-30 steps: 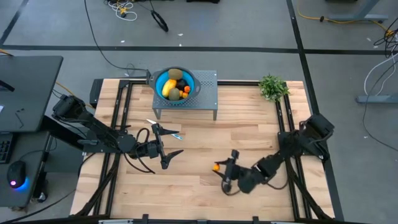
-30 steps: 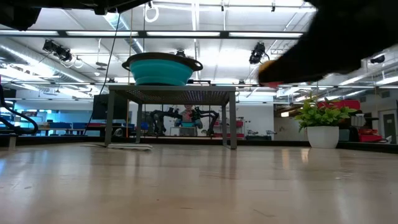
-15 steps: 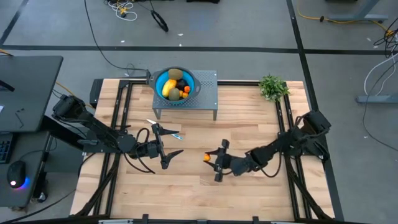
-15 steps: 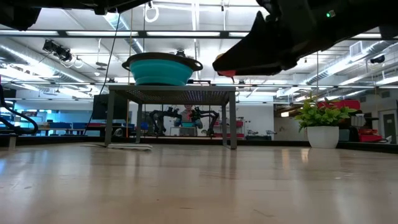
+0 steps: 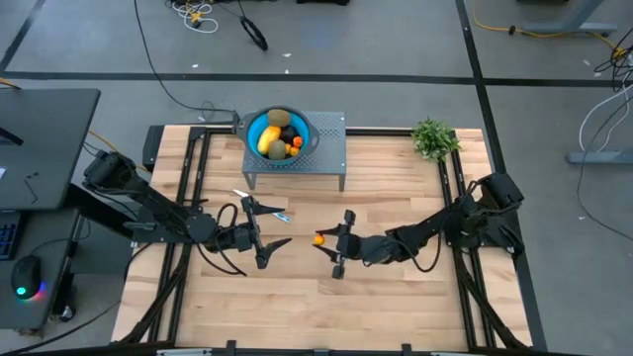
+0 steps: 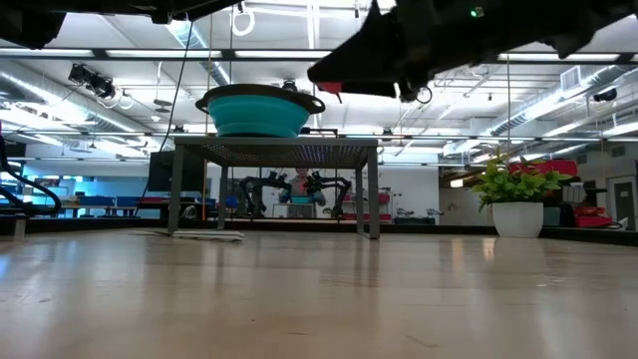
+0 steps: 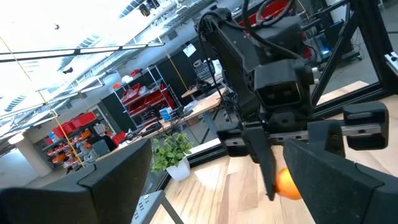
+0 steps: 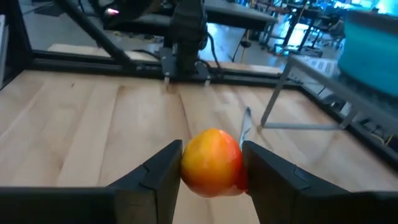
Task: Pick & Place Fruit
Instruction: Put the pear into the blue strainer bowl
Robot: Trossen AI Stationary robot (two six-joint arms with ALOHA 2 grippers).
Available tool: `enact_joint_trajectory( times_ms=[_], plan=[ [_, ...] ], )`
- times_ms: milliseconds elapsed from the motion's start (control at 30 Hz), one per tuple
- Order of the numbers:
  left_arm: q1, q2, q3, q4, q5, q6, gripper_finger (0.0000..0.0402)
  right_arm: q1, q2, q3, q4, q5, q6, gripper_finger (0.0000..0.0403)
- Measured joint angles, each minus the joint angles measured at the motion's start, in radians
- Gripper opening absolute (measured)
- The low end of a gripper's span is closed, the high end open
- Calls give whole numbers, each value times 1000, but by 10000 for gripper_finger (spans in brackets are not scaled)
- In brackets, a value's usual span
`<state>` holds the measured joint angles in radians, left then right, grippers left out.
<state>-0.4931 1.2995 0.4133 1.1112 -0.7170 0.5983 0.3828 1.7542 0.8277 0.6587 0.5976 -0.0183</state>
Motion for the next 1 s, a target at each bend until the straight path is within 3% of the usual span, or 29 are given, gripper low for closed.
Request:
enact_joint_trajectory(
  times_ms=[633,1000],
  plan=[
    [0,0,0,0,0,0,373,-91,0,46,27,-31,-51,171],
    [0,0,0,0,0,0,373,-86,0,46,-5,-33,-43,171]
  ],
)
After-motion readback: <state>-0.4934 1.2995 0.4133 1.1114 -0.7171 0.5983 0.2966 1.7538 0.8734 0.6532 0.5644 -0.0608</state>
